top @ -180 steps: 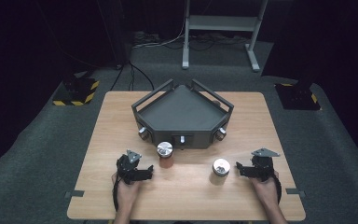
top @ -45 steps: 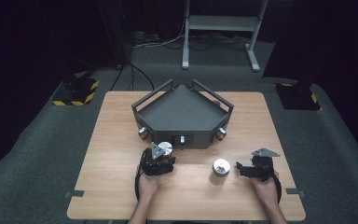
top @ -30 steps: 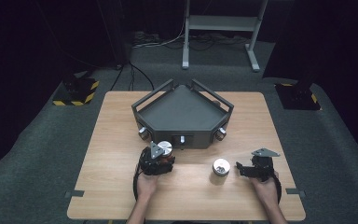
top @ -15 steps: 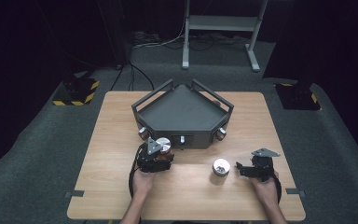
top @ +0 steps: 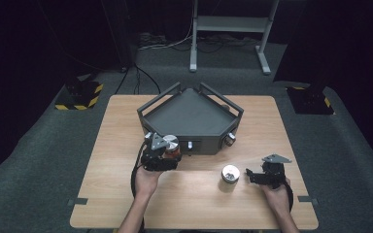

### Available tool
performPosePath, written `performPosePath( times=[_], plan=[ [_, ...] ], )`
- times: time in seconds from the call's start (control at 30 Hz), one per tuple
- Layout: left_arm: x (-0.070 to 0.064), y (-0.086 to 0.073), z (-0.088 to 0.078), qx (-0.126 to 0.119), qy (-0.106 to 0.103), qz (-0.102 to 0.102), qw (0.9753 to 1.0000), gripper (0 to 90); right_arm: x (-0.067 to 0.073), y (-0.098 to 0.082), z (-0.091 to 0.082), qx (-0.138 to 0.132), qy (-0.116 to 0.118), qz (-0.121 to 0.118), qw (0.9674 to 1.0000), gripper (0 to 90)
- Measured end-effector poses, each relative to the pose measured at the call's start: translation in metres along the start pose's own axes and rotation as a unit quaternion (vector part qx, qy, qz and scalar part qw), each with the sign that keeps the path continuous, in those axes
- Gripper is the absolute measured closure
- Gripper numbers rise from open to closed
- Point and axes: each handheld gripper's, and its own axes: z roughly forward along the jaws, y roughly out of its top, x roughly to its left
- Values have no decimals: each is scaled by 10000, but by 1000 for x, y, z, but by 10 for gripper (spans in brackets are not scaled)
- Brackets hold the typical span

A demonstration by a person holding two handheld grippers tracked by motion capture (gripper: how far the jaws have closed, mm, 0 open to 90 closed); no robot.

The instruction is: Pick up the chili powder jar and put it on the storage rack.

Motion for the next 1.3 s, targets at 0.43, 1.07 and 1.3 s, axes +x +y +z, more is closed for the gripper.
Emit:
performPosePath(
  times=[0.43,1.07,1.3],
  plan=[
    [1,35,-8,-146,7,186,9997,305,0,0,0,0,4,0,10000,98],
    [11,79,-2,-317,-182,163,9992,305,0,0,0,3,6,-4,10000,96],
    [11,96,7,-277,18,167,9995,305,0,0,0,2,6,-4,10000,96]
  ],
)
